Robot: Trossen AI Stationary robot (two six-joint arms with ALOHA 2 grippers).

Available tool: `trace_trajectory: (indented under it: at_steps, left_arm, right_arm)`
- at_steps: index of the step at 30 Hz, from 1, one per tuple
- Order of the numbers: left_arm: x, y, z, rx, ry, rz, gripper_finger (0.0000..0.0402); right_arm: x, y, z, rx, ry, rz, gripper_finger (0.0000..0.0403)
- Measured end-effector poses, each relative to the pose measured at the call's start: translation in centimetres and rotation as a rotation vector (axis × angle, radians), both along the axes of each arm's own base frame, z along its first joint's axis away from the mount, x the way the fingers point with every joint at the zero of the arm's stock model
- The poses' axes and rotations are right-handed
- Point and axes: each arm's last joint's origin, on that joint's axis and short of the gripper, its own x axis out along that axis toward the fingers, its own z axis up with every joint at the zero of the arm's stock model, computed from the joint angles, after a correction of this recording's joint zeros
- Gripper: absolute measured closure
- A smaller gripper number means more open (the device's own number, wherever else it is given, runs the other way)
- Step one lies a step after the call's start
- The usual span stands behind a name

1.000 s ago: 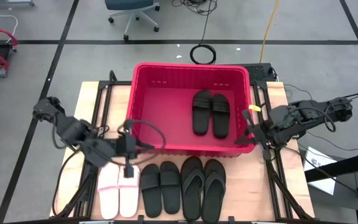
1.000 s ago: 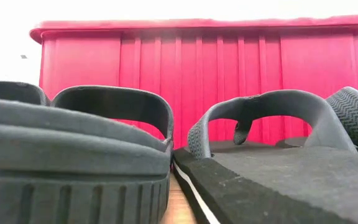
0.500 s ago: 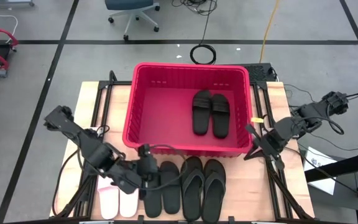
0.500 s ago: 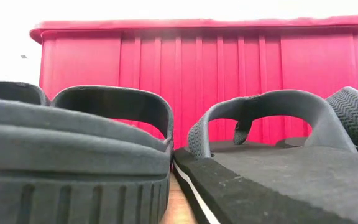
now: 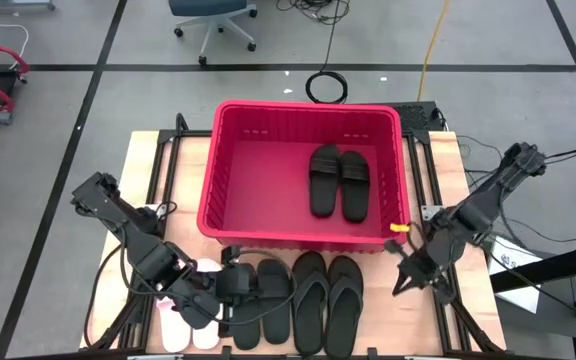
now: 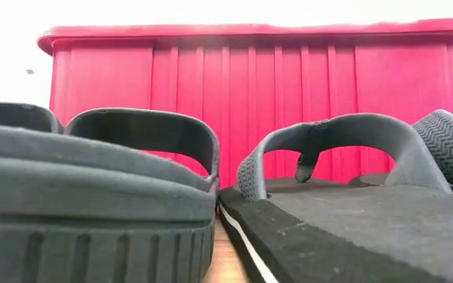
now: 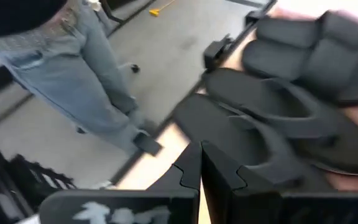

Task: Pick and place slides into bin
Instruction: Put the black slipper into the red bin

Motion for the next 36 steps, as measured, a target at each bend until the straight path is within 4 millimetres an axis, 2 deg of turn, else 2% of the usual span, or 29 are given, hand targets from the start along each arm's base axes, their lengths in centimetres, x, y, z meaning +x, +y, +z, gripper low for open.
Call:
trace_trajectory:
  at_steps: [7,11,16,25,31,36]
  left_arm:
    - [-0.3,-0.4,0.0,0.022,0.0,-0.029,0.0401]
    - [-0.3,-0.4,0.0,0.022,0.0,-0.029,0.0401]
    - [-0.2,-0.4,0.0,0.022,0.0,-0.028,0.04]
    - [0.1,0.1,0.0,0.02,0.002,-0.016,0.0399]
    - [0.2,0.2,-0.1,0.001,0.006,0.001,0.0399]
    - [0.3,0.4,-0.1,-0.002,0.006,0.007,0.04]
  right_arm:
    - [-0.8,2.0,-5.4,0.104,0.112,-0.06,0.0403]
    - [-1.5,2.6,-7.6,0.137,0.122,-0.106,0.0403]
    - [-2.0,2.5,-10.0,0.211,0.119,-0.196,0.0403]
    - [-2.8,1.2,-13.9,0.302,0.142,-0.248,0.04]
    - [-3.3,0.2,-15.7,0.316,0.134,-0.329,0.0363]
    - [-3.3,0.1,-15.9,0.329,0.107,-0.351,0.0312]
